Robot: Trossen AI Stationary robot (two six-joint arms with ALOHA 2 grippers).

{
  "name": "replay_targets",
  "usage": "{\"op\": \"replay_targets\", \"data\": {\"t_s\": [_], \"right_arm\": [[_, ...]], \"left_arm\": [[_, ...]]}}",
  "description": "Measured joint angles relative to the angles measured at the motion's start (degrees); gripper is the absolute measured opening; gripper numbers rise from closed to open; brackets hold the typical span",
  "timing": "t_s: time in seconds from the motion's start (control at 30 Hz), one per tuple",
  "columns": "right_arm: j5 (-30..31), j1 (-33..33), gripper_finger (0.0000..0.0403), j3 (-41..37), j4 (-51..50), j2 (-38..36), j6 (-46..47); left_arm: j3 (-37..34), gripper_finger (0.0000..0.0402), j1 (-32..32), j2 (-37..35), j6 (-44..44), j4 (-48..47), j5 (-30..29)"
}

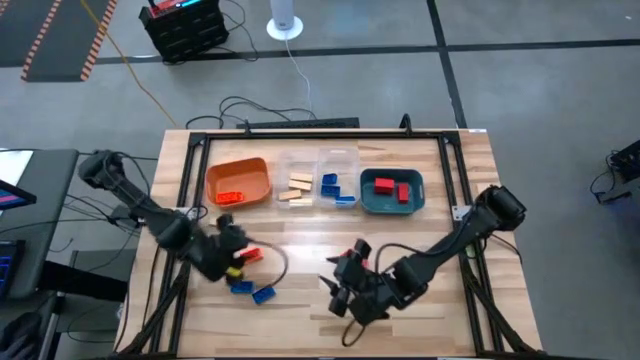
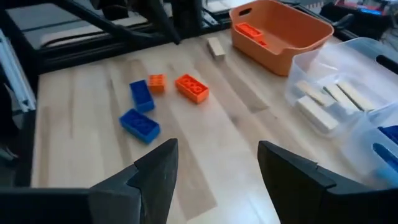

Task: Sort blocks
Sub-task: Put the orange game piece into the orange bin

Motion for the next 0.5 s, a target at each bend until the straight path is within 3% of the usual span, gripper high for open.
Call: {"op": "replay_targets", "data": {"t_s": [0.23,0.37,0.5], "right_arm": [[2.9,2.6,0.0254,0.0,3.1,5.8,-0.3],[2.4,1.8,0.0254,0.0,4.6,7.5,-2.6],[-0.3,0.2,0.0254,0.0,4.9,6.9,-3.7]], "left_arm": [[0.0,0.0189,-11.0,0.0,-22.3,-13.8,0.0],[0.0,0.0189,-11.5,0.5,-30.4,-22.7,0.0],[0.0,0.0189,-9.3,2.2,-30.3,-25.1,1.6]]}}
